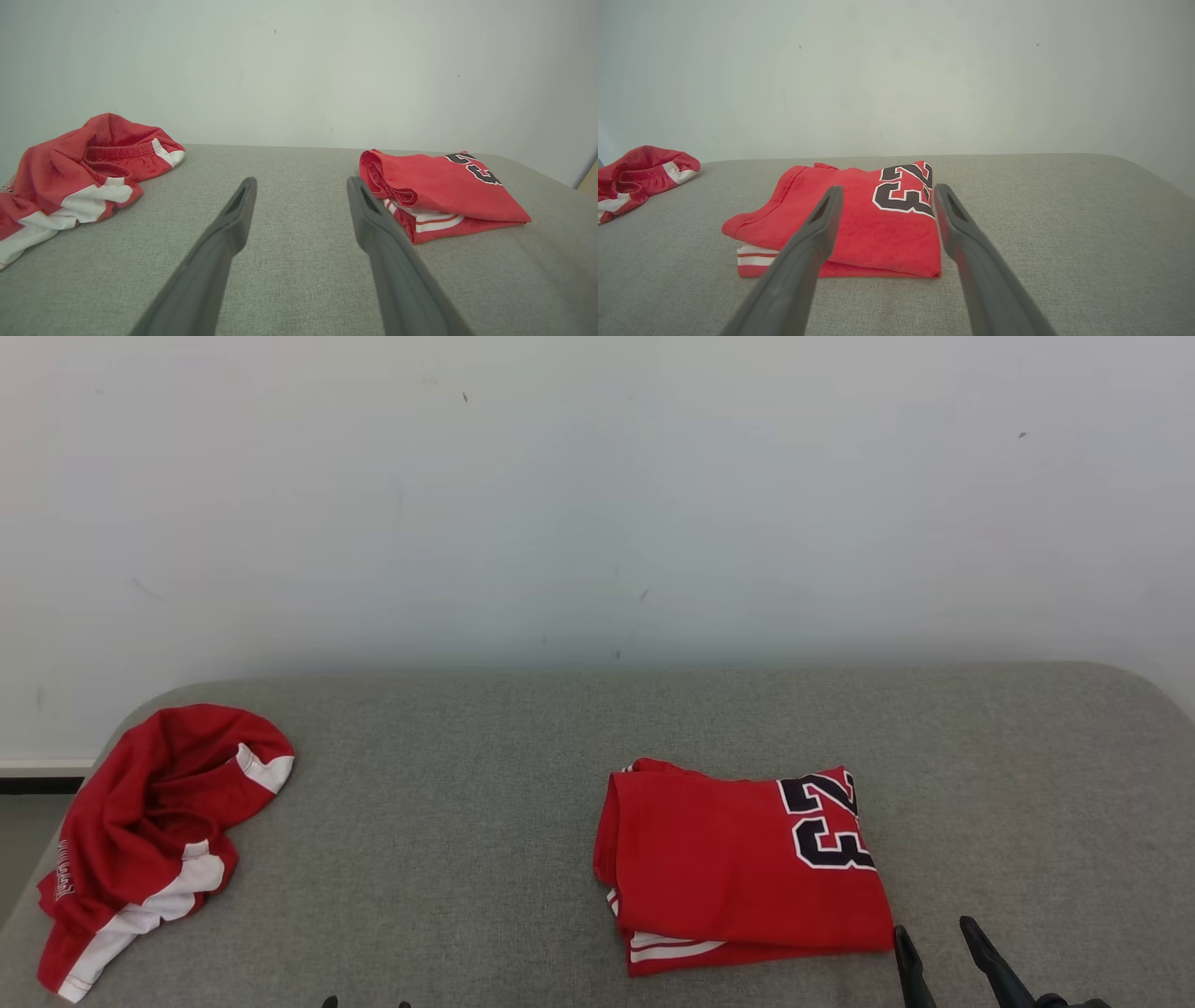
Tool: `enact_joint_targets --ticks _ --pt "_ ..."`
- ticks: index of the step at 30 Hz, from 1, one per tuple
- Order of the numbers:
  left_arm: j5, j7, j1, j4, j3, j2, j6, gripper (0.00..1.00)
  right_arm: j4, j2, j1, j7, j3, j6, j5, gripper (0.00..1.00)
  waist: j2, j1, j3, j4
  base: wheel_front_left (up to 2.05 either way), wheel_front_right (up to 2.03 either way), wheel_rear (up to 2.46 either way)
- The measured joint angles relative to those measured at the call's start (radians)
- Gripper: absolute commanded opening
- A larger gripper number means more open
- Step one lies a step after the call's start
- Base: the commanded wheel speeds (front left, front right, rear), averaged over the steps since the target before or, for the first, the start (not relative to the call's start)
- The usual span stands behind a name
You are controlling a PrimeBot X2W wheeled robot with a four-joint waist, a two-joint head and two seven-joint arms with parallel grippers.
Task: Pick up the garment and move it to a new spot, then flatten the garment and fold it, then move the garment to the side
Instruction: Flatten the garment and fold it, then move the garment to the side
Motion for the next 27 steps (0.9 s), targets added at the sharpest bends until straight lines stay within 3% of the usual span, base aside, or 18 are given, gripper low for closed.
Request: enact_joint_targets --ticks 15,19,23,27 --pt "0.001 0.0 -0.005 -0.002 -0.009 0.0 0.01 1.0 0.035 0.002 -0.037 0.0 0.005 0.0 0.057 1.0 0.0 0.0 0.02 0.009 0.0 0.0 0.0" --pt "0.004 0.0 -0.012 -0.007 -0.016 0.0 0.014 1.0 0.107 0.009 -0.087 -0.002 0.027 0.0 0.152 1.0 0.0 0.0 0.035 0.008 0.0 0.0 0.0" --pt "0.009 0.0 -0.028 -0.012 -0.033 0.0 0.015 1.0 0.204 0.011 -0.167 -0.002 0.04 0.0 0.318 1.0 0.0001 0.0001 0.054 0.012 0.0 0.0 0.0" --pt "0.013 0.0 -0.043 -0.015 -0.057 0.0 0.013 1.0 0.317 -0.032 -0.264 -0.002 0.075 0.0 0.46 1.0 0.0002 0.0001 0.078 0.022 0.0 0.0 0.0"
